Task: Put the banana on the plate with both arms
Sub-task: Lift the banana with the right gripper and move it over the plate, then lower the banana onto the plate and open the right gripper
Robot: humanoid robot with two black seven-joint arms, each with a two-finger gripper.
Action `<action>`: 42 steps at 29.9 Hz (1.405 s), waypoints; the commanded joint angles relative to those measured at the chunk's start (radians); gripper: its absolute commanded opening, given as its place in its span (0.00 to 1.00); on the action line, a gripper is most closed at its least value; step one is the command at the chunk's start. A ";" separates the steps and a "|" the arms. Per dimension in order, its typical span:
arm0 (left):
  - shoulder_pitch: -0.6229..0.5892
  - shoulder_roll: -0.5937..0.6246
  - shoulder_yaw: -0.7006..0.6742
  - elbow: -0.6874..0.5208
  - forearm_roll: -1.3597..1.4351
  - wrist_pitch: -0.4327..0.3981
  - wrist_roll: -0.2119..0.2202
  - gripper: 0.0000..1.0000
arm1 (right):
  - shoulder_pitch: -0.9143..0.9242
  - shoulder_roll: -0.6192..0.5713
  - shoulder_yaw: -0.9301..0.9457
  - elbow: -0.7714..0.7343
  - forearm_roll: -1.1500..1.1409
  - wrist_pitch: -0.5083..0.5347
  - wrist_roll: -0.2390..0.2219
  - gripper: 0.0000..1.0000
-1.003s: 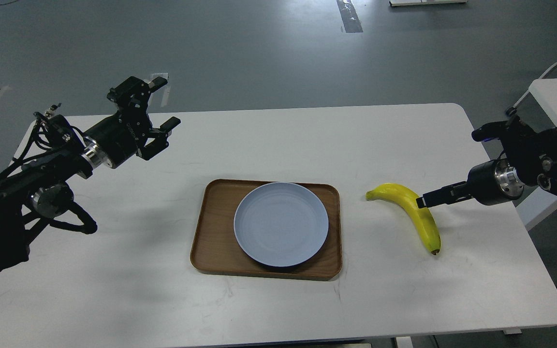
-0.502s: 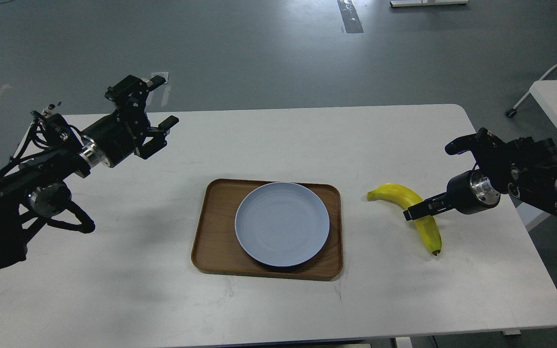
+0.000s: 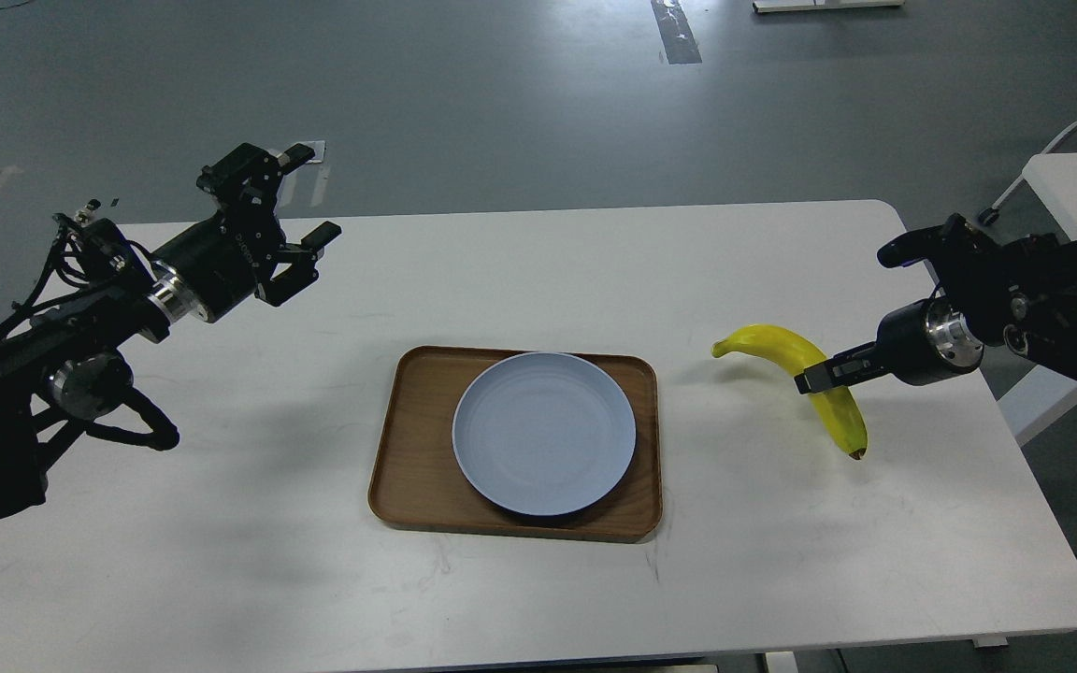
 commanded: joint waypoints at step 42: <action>-0.005 0.002 -0.007 -0.003 0.000 0.000 0.000 0.98 | 0.059 0.551 -0.103 -0.136 0.286 0.000 0.000 0.23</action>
